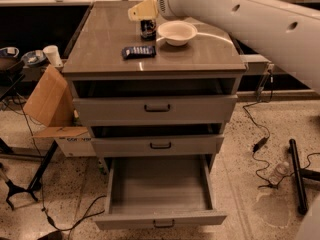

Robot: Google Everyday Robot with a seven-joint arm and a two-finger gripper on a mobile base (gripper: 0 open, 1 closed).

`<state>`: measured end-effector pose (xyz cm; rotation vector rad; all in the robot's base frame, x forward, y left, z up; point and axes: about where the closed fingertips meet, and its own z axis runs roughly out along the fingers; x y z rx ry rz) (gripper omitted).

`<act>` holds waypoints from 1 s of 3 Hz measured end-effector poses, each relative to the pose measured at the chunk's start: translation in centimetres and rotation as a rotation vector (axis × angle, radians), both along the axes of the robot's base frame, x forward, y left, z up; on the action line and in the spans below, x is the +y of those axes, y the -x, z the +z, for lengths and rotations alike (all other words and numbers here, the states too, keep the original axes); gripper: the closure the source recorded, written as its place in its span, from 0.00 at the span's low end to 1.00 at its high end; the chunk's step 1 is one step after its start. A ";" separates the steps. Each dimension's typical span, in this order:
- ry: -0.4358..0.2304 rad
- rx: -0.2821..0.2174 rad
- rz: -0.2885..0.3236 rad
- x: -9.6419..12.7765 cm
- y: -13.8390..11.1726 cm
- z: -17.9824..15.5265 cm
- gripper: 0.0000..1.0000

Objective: Place pepsi can into bottom drawer

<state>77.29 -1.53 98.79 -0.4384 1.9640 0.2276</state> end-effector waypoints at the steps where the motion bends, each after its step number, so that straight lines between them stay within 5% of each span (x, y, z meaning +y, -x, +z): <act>1: -0.074 -0.057 0.058 1.7 -2.4 -0.9 0.00; 2: -0.135 -0.096 0.139 4.0 -5.1 -2.5 0.00; 3: -0.103 -0.131 0.186 5.4 -5.5 -2.5 0.00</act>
Offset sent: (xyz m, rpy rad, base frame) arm 0.0879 0.0615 -0.0441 0.0863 -0.2104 0.3093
